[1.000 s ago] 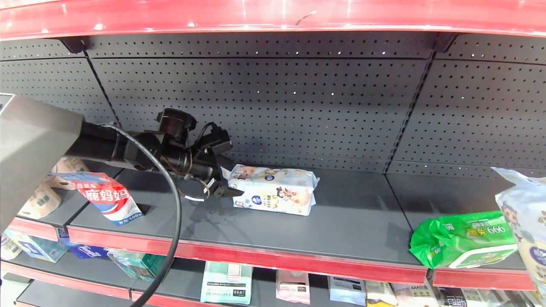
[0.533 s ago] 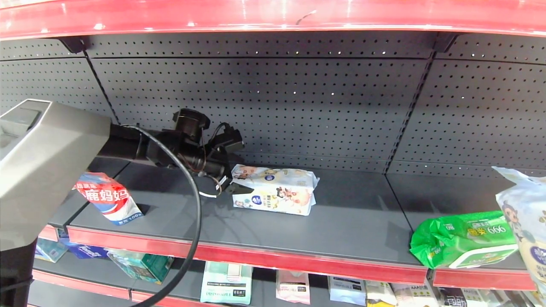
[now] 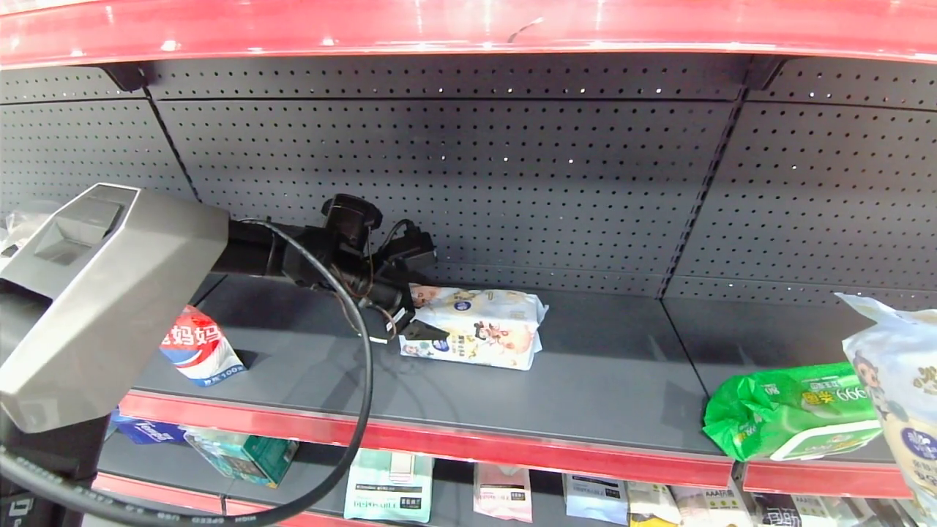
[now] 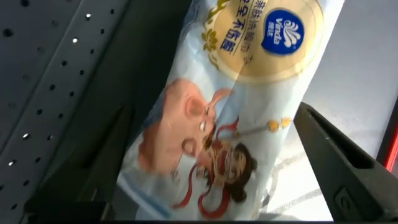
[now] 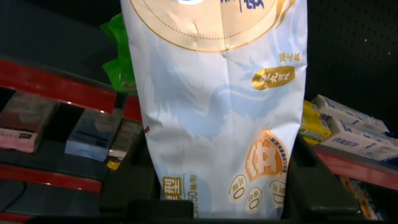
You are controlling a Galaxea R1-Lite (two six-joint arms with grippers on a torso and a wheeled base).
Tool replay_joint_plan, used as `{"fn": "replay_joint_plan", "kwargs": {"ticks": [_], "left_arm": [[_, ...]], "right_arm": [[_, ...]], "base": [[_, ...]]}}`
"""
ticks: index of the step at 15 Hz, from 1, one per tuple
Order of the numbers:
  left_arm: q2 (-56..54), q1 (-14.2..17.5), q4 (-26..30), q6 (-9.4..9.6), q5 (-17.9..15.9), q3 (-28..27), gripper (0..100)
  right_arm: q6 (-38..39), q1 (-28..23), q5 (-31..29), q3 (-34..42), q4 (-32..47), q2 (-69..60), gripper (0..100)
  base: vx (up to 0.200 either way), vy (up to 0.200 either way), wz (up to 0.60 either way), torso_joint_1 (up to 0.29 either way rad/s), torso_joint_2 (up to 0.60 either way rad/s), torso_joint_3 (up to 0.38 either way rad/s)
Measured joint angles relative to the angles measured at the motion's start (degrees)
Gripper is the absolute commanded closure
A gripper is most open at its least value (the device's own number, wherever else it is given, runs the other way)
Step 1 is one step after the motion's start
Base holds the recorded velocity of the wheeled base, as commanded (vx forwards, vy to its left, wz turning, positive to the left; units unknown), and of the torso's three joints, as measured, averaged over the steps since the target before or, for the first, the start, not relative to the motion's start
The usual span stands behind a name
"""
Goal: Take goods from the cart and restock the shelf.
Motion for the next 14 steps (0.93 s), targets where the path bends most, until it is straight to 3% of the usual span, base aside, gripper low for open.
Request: {"fn": "replay_joint_plan", "kwargs": {"ticks": [4,5,10,14], "left_arm": [[0.2,0.0,-0.4,0.02,0.0,-0.1,0],[0.2,0.0,-0.5,0.02,0.0,-0.1,100],[0.1,-0.1,-0.2,0.16,0.1,1.3,100],[-1.8,-0.1,1.7,0.90,-0.1,5.6,100]], "right_arm": [[0.0,0.0,0.0,-0.2,0.0,0.0,100],[0.0,0.0,0.0,-0.3,0.0,0.0,100],[0.0,0.0,0.0,-0.4,0.0,0.0,100],[-0.1,0.0,0.0,-0.4,0.0,0.0,100]], "base": [[0.000,0.000,0.00,0.000,0.00,0.000],[0.000,0.000,0.00,0.000,0.00,0.000],[0.000,0.000,0.00,0.000,0.00,0.000],[0.000,0.000,0.00,0.000,0.00,0.000]]}}
